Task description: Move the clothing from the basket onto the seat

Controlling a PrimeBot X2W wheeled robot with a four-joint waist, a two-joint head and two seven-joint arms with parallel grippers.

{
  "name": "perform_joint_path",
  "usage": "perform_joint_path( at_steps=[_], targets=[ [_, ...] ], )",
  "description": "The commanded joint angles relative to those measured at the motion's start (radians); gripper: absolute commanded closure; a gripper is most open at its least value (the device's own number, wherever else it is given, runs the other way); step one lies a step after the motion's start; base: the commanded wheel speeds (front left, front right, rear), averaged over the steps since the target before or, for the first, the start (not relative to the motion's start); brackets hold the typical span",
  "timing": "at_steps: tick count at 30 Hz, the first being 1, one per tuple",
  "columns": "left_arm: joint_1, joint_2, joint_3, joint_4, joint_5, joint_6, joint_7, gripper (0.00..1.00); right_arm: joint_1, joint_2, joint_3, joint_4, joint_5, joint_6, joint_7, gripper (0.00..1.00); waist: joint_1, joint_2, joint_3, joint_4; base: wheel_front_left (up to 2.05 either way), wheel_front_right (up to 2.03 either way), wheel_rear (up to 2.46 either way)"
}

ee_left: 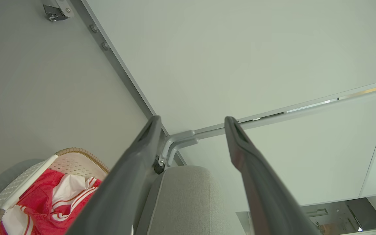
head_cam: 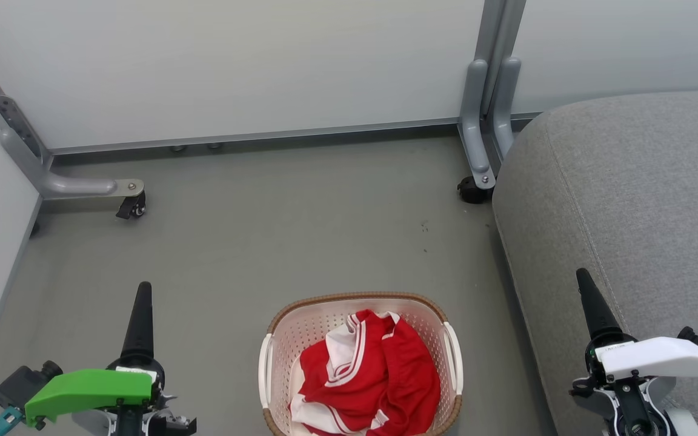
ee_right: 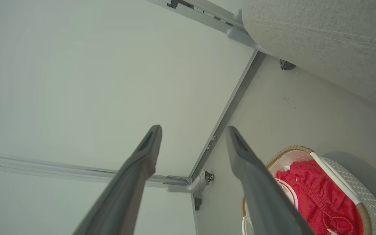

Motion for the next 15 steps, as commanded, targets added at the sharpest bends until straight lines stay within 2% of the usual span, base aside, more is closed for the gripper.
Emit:
perform_joint_path(
  at_steps=[1, 15],
  targets=[
    [-0.002, 0.005, -0.001, -0.023, 0.037, -0.003, -0.011, 0.0, -0.001, -0.005, 0.005, -0.026, -0.055, 0.0, -0.012, 0.0, 0.0, 0.0, -0.001, 0.001, 0.0, 0.0, 0.0],
    [0.007, 0.006, -0.033, -0.067, 0.282, 0.007, -0.062, 0.0, 0.011, -0.006, 0.056, -0.072, -0.337, 0.001, -0.064, 0.0, 0.0, 0.0, -0.001, 0.002, 0.0, 0.0, 0.0]
  ],
)
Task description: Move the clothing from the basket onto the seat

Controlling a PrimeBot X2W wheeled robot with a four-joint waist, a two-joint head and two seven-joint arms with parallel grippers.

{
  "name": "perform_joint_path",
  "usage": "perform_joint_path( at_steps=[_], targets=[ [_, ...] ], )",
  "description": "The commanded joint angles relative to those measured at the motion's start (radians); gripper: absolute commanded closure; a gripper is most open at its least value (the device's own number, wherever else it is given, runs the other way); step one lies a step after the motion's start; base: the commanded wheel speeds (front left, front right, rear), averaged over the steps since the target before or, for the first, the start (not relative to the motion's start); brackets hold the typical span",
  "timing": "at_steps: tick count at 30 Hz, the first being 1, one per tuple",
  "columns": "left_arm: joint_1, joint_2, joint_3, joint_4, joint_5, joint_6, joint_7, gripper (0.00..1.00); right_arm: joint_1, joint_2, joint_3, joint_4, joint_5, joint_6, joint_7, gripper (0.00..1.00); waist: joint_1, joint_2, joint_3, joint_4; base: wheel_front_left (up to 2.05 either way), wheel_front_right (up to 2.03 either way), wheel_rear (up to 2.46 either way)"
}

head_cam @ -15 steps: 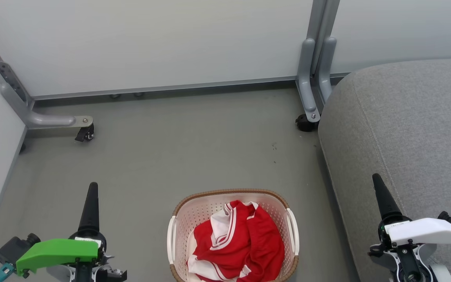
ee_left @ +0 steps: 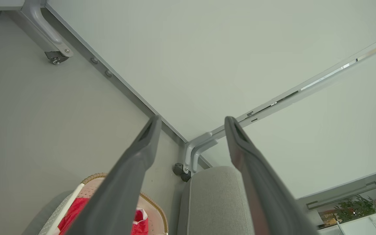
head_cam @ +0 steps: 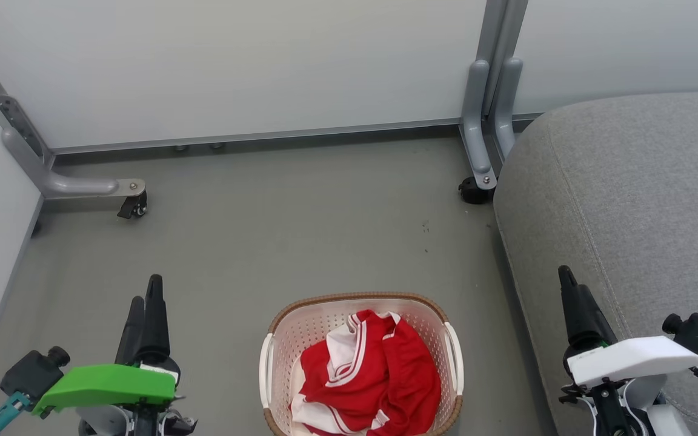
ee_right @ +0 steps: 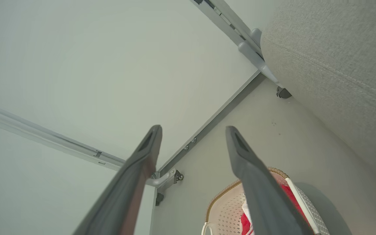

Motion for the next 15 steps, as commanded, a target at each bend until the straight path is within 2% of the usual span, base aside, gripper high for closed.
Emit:
perform_joint_path(
  at_steps=[1, 15],
  targets=[
    [-0.003, 0.006, -0.006, -0.017, 0.041, 0.004, -0.01, 0.0, -0.009, -0.005, 0.011, -0.017, -0.047, 0.0, -0.012, 0.0, 0.0, 0.0, -0.001, 0.0, 0.0, 0.0, 0.0],
    [0.01, 0.007, -0.045, -0.03, 0.22, 0.01, -0.055, 0.0, 0.01, -0.007, 0.052, -0.044, -0.248, 0.0, -0.057, 0.0, 0.0, 0.0, -0.008, 0.003, 0.0, 0.0, 0.0]
  ],
)
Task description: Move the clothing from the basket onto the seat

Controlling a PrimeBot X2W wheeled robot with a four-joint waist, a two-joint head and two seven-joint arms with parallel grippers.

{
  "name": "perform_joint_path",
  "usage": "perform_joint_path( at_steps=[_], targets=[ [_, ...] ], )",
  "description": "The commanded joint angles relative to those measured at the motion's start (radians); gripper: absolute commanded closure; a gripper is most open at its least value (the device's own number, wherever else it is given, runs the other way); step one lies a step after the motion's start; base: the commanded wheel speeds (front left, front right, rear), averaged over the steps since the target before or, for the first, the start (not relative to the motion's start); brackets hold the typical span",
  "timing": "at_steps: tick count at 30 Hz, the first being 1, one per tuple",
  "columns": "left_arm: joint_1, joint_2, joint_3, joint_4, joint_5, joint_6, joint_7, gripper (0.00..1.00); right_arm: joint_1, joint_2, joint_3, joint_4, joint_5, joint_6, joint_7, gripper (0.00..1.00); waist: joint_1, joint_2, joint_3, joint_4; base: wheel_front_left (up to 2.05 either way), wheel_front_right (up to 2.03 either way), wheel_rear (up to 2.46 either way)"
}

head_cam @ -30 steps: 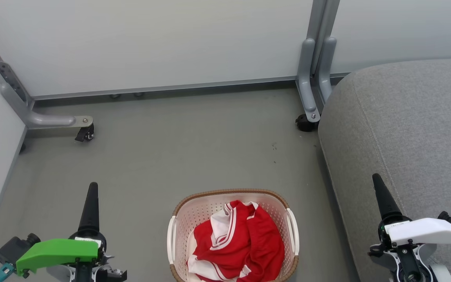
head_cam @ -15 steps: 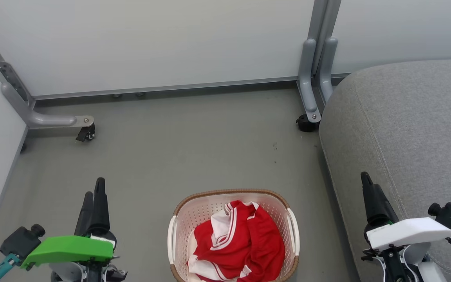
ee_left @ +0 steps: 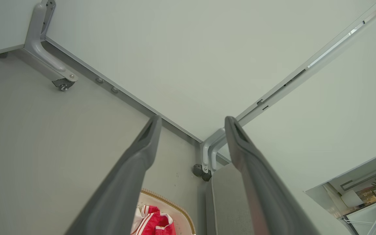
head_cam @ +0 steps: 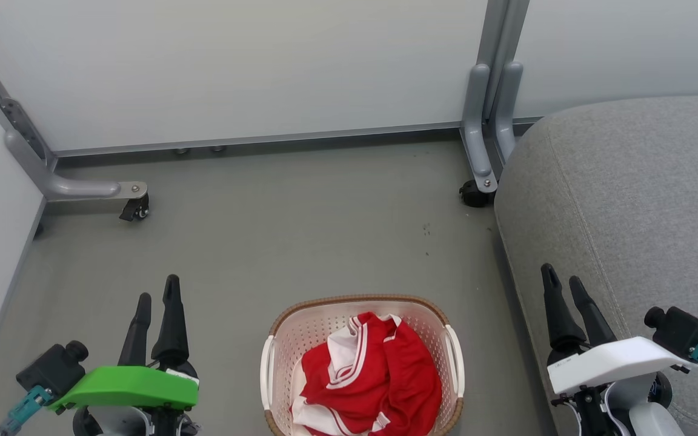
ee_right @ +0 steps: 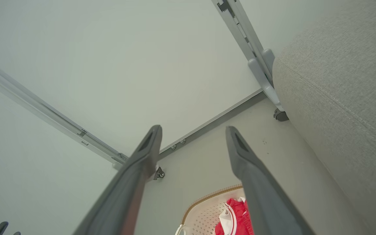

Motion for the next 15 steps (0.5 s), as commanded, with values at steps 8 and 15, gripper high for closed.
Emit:
perform_joint_path(
  at_steps=[8, 15],
  targets=[
    [0.005, 0.007, -0.021, -0.027, 0.135, 0.005, -0.03, 0.0, 0.008, -0.006, 0.008, -0.028, -0.107, 0.001, -0.031, 0.0, 0.0, 0.0, -0.004, 0.004, 0.0, 0.0, 0.0],
    [0.015, 0.007, -0.037, -0.035, 0.208, 0.011, -0.049, 0.0, 0.015, -0.006, 0.02, -0.032, -0.177, 0.001, -0.05, 0.0, 0.0, 0.0, -0.01, 0.005, 0.0, 0.0, 0.0]
  ],
)
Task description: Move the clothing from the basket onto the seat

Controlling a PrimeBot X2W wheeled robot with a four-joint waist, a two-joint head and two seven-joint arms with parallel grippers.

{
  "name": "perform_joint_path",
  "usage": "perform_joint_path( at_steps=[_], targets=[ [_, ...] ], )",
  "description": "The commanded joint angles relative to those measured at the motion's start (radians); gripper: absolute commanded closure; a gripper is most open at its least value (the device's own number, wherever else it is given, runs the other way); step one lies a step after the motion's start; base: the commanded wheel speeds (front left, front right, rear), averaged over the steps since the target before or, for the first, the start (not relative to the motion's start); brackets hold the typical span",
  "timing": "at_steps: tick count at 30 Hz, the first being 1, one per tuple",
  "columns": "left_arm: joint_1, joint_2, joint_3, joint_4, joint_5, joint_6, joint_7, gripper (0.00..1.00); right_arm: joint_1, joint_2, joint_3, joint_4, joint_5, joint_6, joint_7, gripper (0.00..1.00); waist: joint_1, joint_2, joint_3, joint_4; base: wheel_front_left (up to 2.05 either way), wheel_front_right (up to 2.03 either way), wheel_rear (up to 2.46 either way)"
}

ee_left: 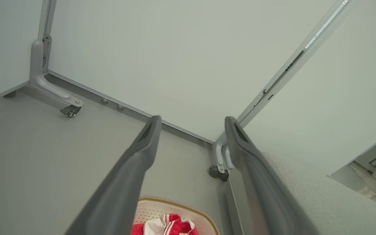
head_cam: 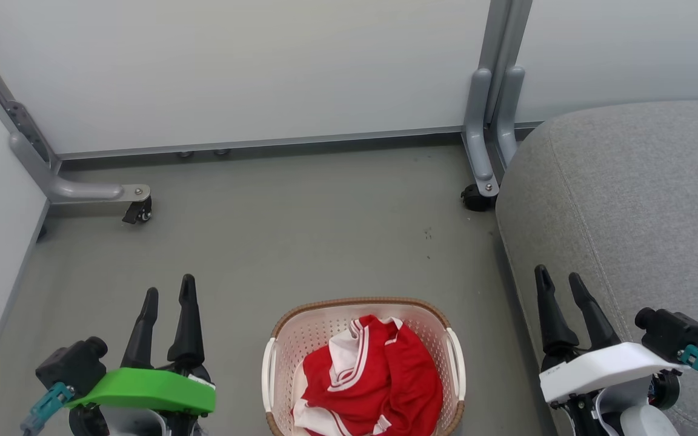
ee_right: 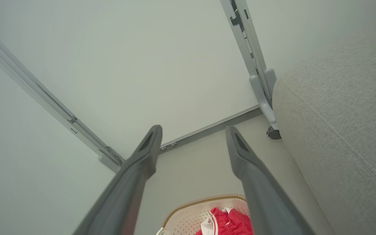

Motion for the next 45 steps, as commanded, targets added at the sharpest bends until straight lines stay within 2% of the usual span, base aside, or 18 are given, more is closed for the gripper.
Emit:
perform_joint_path(
  at_steps=[1, 22, 34, 45],
  targets=[
    [0.008, 0.007, -0.005, -0.014, 0.033, 0.004, -0.011, 0.0, 0.003, -0.005, 0.006, -0.013, -0.029, 0.001, -0.011, 0.0, 0.0, 0.0, -0.003, 0.0, 0.0, 0.0, 0.0],
    [0.029, 0.008, -0.05, -0.015, 0.216, 0.007, -0.06, 0.0, 0.033, -0.007, 0.039, -0.025, -0.231, 0.001, -0.06, 0.0, 0.0, 0.0, -0.027, 0.009, 0.0, 0.0, 0.0],
    [0.036, 0.009, -0.073, 0.005, 0.317, 0.012, -0.084, 0.0, 0.038, -0.007, 0.041, -0.035, -0.307, 0.001, -0.085, 0.0, 0.0, 0.0, -0.031, 0.011, 0.0, 0.0, 0.0],
    [0.037, 0.009, -0.074, 0.018, 0.336, 0.001, -0.105, 0.0, 0.048, -0.008, 0.044, -0.027, -0.37, 0.001, -0.106, 0.0, 0.0, 0.0, -0.032, 0.017, 0.0, 0.0, 0.0]
  ],
)
